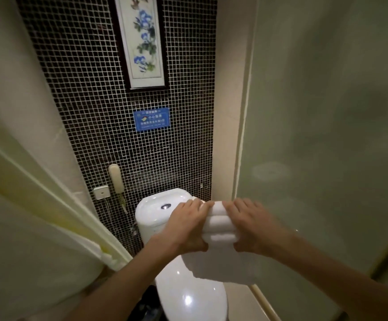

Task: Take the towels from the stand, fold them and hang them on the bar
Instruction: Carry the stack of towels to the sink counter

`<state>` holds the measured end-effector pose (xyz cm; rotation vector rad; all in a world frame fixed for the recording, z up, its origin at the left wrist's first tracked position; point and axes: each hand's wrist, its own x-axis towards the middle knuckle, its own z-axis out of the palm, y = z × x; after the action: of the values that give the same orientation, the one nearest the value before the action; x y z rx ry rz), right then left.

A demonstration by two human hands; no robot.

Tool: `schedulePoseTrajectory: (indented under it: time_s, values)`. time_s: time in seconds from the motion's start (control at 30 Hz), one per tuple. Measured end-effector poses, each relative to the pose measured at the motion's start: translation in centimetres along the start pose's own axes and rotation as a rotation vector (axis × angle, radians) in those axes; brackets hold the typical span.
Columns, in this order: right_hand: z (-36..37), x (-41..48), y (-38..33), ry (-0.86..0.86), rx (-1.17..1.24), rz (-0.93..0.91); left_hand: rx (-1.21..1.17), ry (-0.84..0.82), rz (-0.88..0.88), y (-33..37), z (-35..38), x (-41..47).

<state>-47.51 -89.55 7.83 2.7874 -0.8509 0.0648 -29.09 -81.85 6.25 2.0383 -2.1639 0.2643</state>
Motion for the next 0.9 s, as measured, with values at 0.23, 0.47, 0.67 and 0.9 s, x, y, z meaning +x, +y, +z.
schedulePoseTrajectory:
  time_s: [0.23,0.47,0.67,0.9]
  values:
    - [0.8,3.8,-3.1,-0.048,-0.019,-0.160,-0.049,-0.025,-0.141,-3.2,1.5,-3.9]
    - [2.4,5.6,-6.2,-0.090,0.016,-0.348,-0.041,-0.056,-0.258,-4.5,3.1,-8.5]
    - [3.9,6.4,-8.8,-0.099,0.046,-0.474,-0.054,-0.093,-0.392,-4.4,4.1,-12.0]
    - [6.3,6.0,-12.5,-0.125,0.136,-0.621,-0.086,-0.109,-0.574,-3.0,5.4,-17.4]
